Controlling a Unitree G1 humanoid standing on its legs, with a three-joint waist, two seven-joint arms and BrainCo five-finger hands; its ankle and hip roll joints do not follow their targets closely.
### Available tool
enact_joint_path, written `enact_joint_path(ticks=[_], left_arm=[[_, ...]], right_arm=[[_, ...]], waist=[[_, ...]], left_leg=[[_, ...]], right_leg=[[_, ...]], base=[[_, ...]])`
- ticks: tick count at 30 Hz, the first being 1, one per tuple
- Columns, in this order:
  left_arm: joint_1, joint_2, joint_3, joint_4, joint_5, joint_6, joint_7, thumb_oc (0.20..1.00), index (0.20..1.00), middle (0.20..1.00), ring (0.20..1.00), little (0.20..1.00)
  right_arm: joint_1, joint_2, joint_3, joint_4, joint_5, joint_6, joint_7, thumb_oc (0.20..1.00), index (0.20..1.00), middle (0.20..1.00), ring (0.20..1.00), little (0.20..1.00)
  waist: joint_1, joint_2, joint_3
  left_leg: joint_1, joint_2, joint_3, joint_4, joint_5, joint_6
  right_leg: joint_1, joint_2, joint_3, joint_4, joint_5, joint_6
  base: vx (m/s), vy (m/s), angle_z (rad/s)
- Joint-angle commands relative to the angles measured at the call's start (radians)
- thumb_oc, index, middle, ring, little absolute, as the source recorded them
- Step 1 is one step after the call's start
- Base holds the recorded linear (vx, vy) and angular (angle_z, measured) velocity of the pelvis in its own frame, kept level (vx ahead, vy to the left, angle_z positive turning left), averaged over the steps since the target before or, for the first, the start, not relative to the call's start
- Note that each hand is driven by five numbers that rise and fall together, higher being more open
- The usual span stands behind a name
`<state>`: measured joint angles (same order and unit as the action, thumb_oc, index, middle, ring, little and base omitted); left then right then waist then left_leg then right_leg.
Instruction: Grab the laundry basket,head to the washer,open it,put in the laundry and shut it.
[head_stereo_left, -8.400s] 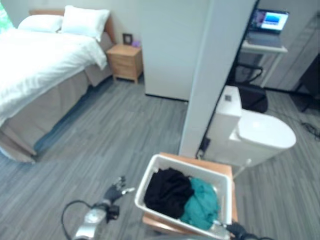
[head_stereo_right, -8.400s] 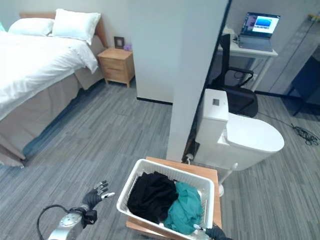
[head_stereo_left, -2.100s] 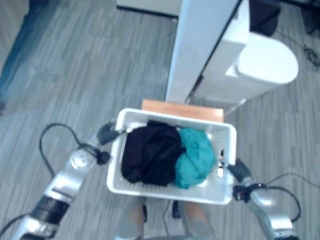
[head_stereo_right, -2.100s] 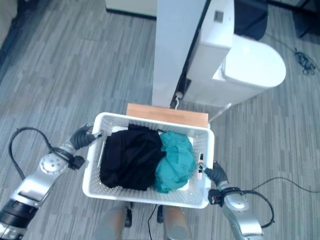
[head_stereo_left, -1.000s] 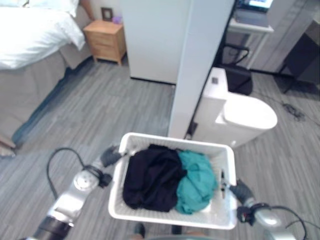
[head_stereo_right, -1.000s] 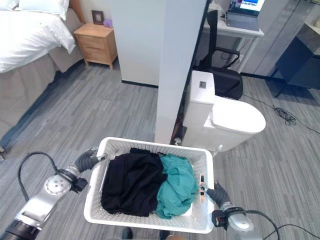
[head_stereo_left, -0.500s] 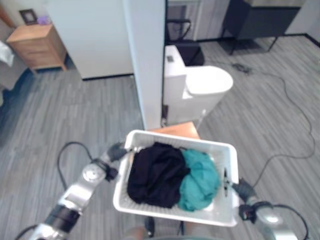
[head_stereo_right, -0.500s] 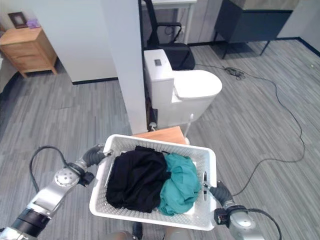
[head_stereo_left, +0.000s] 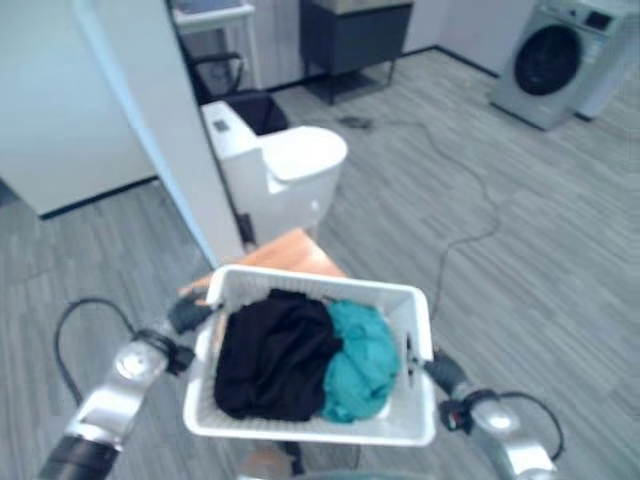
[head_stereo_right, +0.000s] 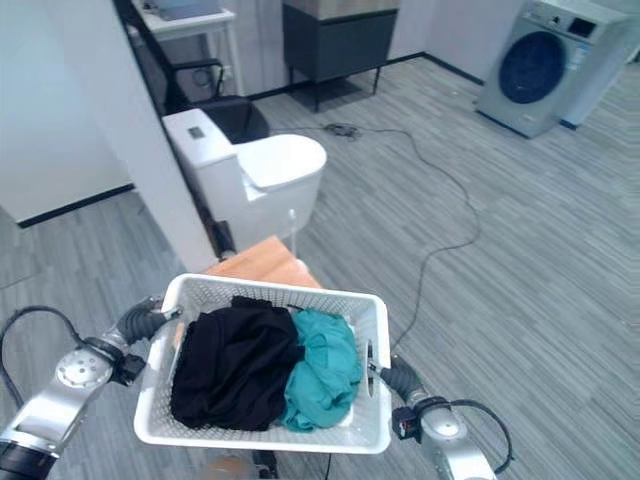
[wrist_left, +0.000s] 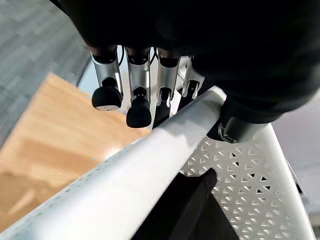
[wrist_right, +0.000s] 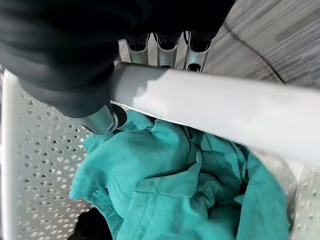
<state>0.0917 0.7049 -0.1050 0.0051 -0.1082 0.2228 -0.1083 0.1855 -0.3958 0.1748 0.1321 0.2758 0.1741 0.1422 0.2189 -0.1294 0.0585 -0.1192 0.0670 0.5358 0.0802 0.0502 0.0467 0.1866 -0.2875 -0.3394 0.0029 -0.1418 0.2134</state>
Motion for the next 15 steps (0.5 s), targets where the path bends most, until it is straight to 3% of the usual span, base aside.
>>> enact_joint_path(ticks=[1, 3, 5, 7, 8, 15], left_arm=[[-0.072, -0.032, 0.091, -0.081, -0.153, -0.125, -0.006, 0.200, 0.200, 0.200, 0.200, 0.200], [-0.078, -0.044, 0.079, -0.079, -0.163, -0.137, -0.001, 0.200, 0.200, 0.200, 0.200, 0.200], [-0.089, -0.053, 0.052, -0.077, -0.175, -0.136, -0.002, 0.200, 0.200, 0.200, 0.200, 0.200], [-0.101, -0.061, 0.032, -0.074, -0.179, -0.133, -0.005, 0.200, 0.200, 0.200, 0.200, 0.200], [-0.111, -0.071, 0.009, -0.058, -0.170, -0.124, -0.005, 0.200, 0.200, 0.200, 0.200, 0.200], [-0.107, -0.069, -0.003, -0.053, -0.158, -0.117, -0.010, 0.200, 0.200, 0.200, 0.200, 0.200]], right_arm=[[-0.033, -0.038, -0.046, -0.069, 0.057, -0.070, 0.082, 0.200, 0.200, 0.200, 0.200, 0.200], [-0.037, -0.054, -0.050, -0.068, 0.066, -0.079, 0.078, 0.200, 0.200, 0.200, 0.200, 0.200], [-0.030, -0.074, -0.060, -0.066, 0.072, -0.084, 0.069, 0.200, 0.200, 0.200, 0.200, 0.200], [-0.028, -0.077, -0.067, -0.065, 0.077, -0.089, 0.061, 0.200, 0.200, 0.200, 0.200, 0.200], [-0.015, -0.074, -0.073, -0.074, 0.094, -0.092, 0.053, 0.200, 0.200, 0.200, 0.200, 0.200], [0.003, -0.066, -0.069, -0.086, 0.112, -0.091, 0.059, 0.200, 0.200, 0.200, 0.200, 0.200]], waist=[[0.019, 0.048, -0.005], [0.028, 0.057, 0.016], [0.018, 0.066, 0.027], [0.011, 0.072, 0.030], [0.004, 0.074, 0.029], [0.006, 0.076, 0.019]], left_leg=[[-0.097, 0.029, -0.281, 0.052, -0.057, -0.052], [-0.122, 0.035, -0.422, 0.060, -0.035, -0.068], [-0.127, 0.027, -0.512, 0.055, -0.028, -0.085], [-0.143, 0.026, -0.532, 0.056, -0.008, -0.091], [-0.149, 0.032, -0.546, 0.040, 0.015, -0.095], [-0.123, 0.043, -0.536, 0.008, 0.041, -0.101]], right_leg=[[-0.051, -0.005, 0.028, 0.027, 0.140, -0.022], [-0.075, 0.030, 0.037, 0.028, 0.096, -0.052], [-0.067, 0.055, 0.018, 0.026, 0.073, -0.068], [-0.063, 0.068, 0.003, 0.023, 0.065, -0.075], [-0.051, 0.099, -0.012, 0.018, 0.038, -0.092], [-0.027, 0.128, -0.017, 0.006, 0.024, -0.105]], base=[[-0.15, -0.242, -1.09], [-0.14, -0.219, -0.47], [-0.04, -0.150, -0.17], [-0.07, -0.107, 0.49], [-0.07, -0.130, 0.71], [0.01, -0.054, 0.19]])
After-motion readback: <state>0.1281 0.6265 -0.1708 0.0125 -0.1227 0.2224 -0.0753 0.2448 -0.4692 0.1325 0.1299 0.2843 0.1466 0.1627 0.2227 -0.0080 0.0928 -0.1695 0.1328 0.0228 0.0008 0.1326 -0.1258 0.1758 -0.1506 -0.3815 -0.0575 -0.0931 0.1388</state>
